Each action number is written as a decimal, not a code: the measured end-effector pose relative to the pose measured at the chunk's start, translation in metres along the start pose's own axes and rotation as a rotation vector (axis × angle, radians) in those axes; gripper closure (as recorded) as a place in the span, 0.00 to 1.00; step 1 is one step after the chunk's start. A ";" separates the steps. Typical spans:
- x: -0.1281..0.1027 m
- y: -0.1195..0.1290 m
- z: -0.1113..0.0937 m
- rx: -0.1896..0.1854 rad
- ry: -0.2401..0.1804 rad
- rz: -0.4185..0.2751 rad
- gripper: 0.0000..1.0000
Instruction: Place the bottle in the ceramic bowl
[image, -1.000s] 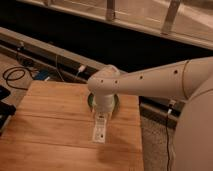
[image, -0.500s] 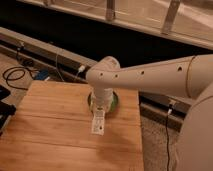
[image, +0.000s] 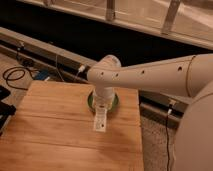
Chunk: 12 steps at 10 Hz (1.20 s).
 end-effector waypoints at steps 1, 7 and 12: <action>-0.022 0.007 0.002 0.009 -0.014 -0.023 1.00; -0.134 0.012 0.052 -0.012 -0.045 -0.025 1.00; -0.141 0.010 0.060 -0.083 -0.061 -0.013 0.74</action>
